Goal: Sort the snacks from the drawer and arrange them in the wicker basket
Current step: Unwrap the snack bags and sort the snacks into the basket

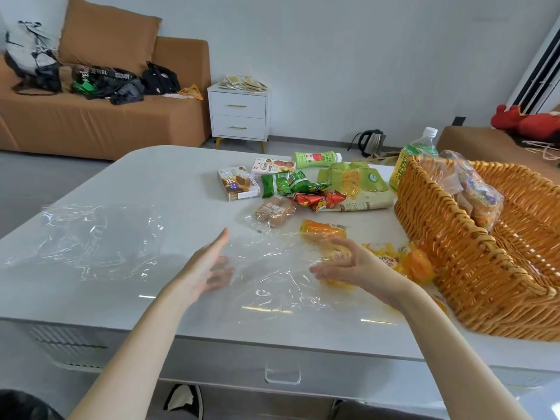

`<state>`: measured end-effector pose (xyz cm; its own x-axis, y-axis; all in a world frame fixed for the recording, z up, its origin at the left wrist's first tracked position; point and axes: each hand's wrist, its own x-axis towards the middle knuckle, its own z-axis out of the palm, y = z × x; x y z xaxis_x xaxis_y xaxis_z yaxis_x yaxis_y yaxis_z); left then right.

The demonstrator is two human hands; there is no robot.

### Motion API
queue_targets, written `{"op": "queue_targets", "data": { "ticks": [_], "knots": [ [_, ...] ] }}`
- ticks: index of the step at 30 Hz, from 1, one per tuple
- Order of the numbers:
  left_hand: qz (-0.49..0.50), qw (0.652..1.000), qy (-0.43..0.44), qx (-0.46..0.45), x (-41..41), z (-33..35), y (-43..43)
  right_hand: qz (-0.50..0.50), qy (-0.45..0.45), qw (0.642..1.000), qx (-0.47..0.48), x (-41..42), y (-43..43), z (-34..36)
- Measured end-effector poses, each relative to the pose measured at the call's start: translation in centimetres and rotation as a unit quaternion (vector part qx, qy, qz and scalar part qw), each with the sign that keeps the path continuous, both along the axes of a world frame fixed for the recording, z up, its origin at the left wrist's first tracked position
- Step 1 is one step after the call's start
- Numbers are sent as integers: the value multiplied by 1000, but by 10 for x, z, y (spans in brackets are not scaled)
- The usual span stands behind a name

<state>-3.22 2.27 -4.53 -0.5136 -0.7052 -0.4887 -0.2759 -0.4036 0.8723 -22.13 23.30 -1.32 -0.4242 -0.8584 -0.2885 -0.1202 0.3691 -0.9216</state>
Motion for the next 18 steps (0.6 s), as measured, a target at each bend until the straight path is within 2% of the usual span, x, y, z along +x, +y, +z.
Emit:
{"op": "queue_targets", "data": {
  "ticks": [1, 3, 5, 6, 7, 8, 11, 14, 16, 18],
  "knots": [
    [13, 1000, -3, -8, -5, -2, 3, 19, -26, 999, -24, 1, -1, 1],
    [55, 997, 44, -16, -14, -8, 8, -5, -189, 976, -109, 3, -6, 4],
    [93, 988, 120, -16, -17, -7, 10, -46, -359, 909, -207, -1, -9, 7],
    [104, 983, 152, -19, -17, -4, 10, -56, -407, 881, -235, -4, -10, 7],
    [106, 977, 182, -23, -16, 0, 9, -59, -429, 868, -244, -5, -11, 7],
    [96, 973, 207, -25, -14, 4, 9, -55, -423, 874, -233, -5, -12, 6],
    [19, 970, 240, -31, -8, 14, 14, 24, -327, 934, -142, 2, -15, 4],
    [-64, 971, 218, -69, -5, 17, 23, 130, -267, 952, -75, 9, -18, -1],
    [-108, 971, 198, -86, -5, 17, 27, 117, -141, 981, -61, 13, -22, -5],
    [-125, 972, 177, -88, -5, 18, 29, 97, -34, 992, -71, 18, -25, -5]
  ]
}}
